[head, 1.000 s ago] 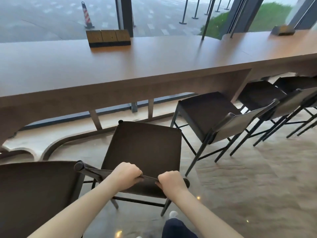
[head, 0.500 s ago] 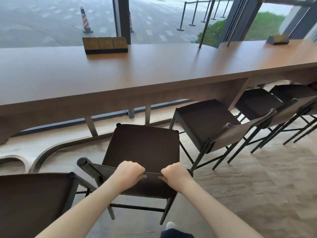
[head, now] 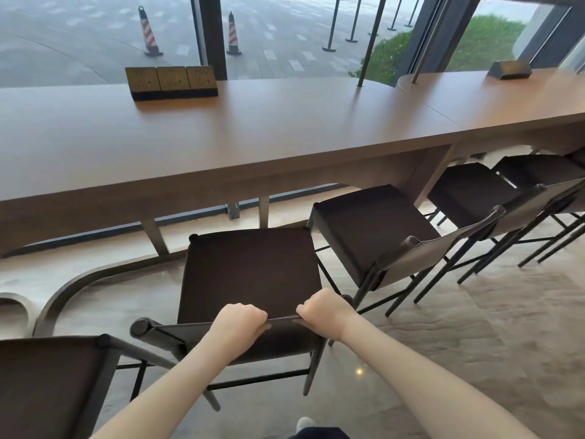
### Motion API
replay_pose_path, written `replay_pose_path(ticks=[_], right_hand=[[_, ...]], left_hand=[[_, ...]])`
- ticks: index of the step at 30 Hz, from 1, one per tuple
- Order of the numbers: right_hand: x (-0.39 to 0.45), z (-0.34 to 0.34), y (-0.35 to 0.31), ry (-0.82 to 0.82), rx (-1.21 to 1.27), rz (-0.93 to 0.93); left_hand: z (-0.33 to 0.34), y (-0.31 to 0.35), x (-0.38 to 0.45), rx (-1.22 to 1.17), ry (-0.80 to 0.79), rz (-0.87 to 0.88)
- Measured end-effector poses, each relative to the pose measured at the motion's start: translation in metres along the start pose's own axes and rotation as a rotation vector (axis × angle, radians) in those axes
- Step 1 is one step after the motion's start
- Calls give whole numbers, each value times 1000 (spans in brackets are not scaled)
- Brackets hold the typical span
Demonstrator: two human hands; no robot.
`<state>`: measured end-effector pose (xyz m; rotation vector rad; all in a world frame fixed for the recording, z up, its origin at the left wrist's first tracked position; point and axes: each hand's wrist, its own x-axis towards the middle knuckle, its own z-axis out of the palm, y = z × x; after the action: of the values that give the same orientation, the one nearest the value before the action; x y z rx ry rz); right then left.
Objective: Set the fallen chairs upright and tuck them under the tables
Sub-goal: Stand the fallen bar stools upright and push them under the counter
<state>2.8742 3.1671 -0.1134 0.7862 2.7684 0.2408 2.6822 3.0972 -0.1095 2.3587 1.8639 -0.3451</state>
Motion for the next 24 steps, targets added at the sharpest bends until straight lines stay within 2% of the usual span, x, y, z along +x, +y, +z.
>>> replay_pose_path(ticks=[8, 13, 24], right_hand=[[8, 32, 31, -118, -52, -100], [24, 35, 40, -94, -82, -181], [33, 38, 74, -56, -96, -282]], left_hand=[[10, 24, 22, -11, -102, -80], [17, 16, 30, -46, -102, -156], [15, 22, 55, -49, -66, -168]])
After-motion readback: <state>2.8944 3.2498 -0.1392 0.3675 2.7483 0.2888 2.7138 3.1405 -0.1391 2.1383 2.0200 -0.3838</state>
